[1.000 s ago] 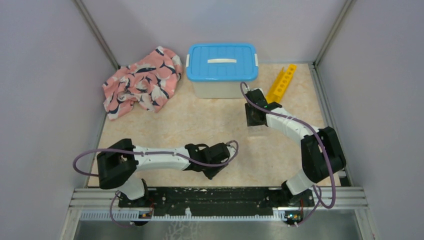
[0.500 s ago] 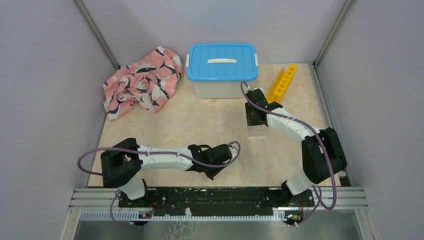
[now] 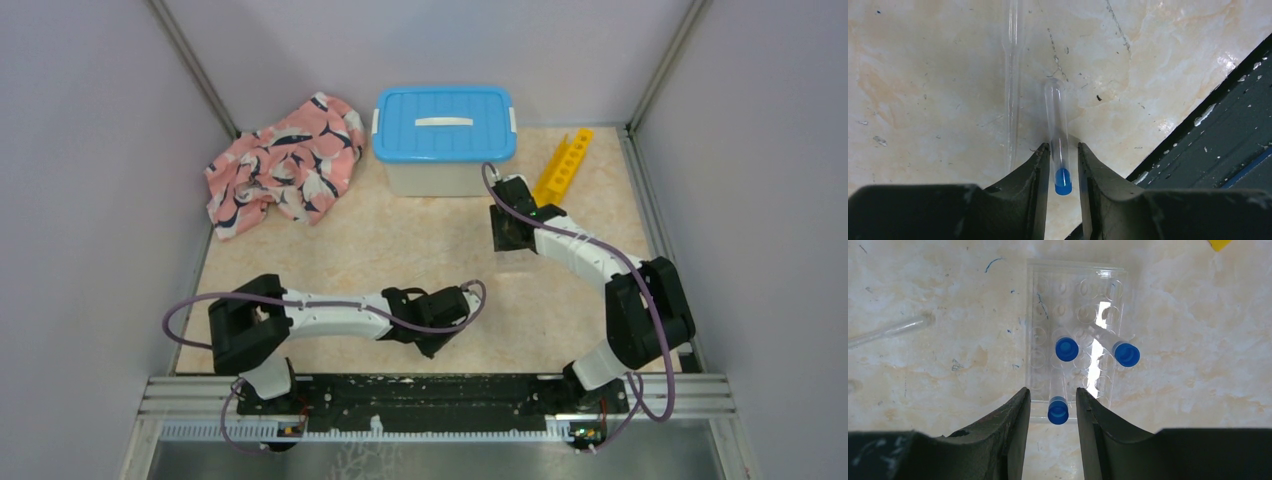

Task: Organize the chemistry lab equipment
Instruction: Pick up the test tube at the center of the board.

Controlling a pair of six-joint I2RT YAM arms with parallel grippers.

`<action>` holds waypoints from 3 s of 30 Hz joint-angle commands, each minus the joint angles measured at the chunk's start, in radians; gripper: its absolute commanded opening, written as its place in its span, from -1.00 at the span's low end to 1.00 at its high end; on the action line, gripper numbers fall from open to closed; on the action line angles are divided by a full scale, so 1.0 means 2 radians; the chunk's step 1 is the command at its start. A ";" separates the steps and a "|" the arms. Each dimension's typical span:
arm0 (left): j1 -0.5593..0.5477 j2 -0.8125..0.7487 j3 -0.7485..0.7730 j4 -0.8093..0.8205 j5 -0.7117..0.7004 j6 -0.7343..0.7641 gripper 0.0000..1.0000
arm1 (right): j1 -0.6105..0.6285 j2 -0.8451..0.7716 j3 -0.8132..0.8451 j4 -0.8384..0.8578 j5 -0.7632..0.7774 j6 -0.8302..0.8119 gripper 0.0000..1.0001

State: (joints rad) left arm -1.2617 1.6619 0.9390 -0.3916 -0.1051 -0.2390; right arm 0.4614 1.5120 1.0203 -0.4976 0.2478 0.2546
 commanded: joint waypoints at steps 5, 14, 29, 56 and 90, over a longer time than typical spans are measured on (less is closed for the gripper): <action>-0.002 0.028 0.022 0.007 -0.009 -0.001 -0.31 | -0.002 -0.023 -0.006 0.019 -0.002 0.003 -0.21; -0.002 0.041 0.037 0.013 -0.019 0.007 -0.31 | -0.002 -0.026 -0.008 0.019 -0.001 0.004 -0.21; -0.002 0.061 0.040 0.017 -0.015 0.007 -0.96 | -0.002 -0.030 -0.007 0.018 0.004 0.005 -0.21; 0.058 -0.049 0.191 -0.121 -0.191 -0.175 -1.00 | -0.002 -0.118 0.019 0.010 -0.001 0.015 -0.19; 0.343 -0.167 0.030 0.246 0.057 -0.512 -1.00 | 0.065 -0.252 -0.253 0.632 -0.220 0.104 -0.11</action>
State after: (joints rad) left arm -0.5861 1.3762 1.0222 0.0101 -0.0231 -1.1210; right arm 0.5552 1.0103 0.5209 0.4786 -0.1574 0.4141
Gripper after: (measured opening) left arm 0.128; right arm 0.442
